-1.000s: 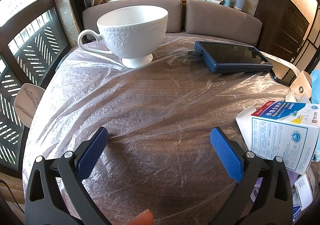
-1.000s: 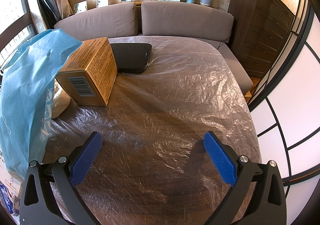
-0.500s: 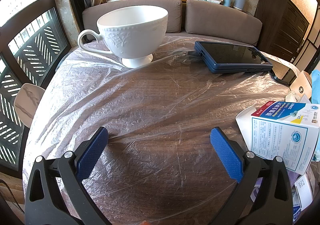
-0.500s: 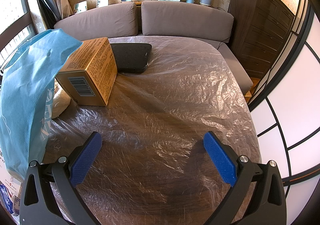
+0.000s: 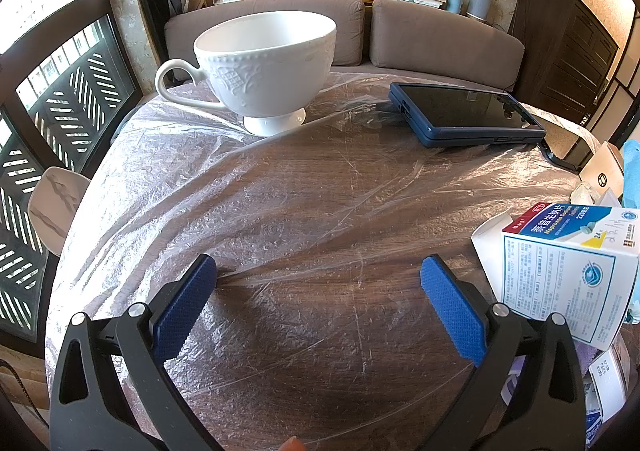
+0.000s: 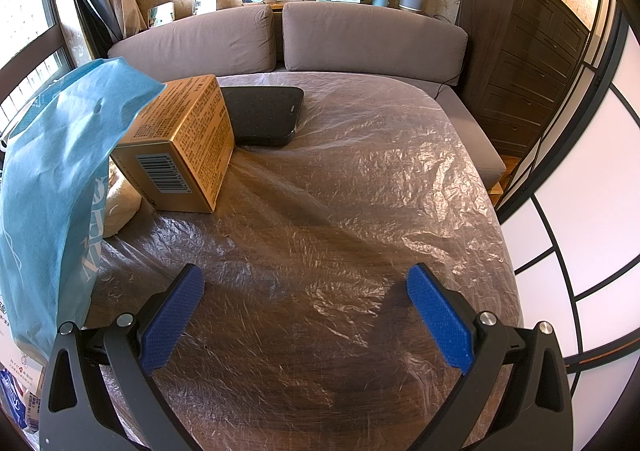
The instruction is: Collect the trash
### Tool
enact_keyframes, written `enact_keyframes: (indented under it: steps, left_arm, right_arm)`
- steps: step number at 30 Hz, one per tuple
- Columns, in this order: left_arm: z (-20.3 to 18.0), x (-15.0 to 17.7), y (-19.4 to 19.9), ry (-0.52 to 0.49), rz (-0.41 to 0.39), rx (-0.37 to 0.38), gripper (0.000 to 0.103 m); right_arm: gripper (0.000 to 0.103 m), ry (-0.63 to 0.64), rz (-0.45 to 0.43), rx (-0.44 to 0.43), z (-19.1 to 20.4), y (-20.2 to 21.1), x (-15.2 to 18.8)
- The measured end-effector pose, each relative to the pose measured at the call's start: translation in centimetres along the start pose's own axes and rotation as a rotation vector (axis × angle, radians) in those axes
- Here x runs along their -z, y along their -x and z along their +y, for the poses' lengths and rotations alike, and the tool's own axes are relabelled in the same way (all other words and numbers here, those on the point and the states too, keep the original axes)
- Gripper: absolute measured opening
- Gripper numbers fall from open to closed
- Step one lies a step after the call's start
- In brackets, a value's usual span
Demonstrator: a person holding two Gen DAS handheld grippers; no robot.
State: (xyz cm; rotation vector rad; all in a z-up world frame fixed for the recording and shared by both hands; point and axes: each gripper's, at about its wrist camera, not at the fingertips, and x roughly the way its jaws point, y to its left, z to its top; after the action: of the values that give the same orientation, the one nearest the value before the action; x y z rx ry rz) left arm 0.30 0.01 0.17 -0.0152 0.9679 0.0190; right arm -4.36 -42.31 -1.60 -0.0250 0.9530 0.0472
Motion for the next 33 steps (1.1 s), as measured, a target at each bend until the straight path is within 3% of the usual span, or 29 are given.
enact_keyframes:
  steps: [33]
  left_arm:
    - [-0.08,-0.07,0.0,-0.002,0.0,0.0,0.102]
  right_arm:
    - [0.099,0.003,0.001,-0.003,-0.31,-0.11,0.18]
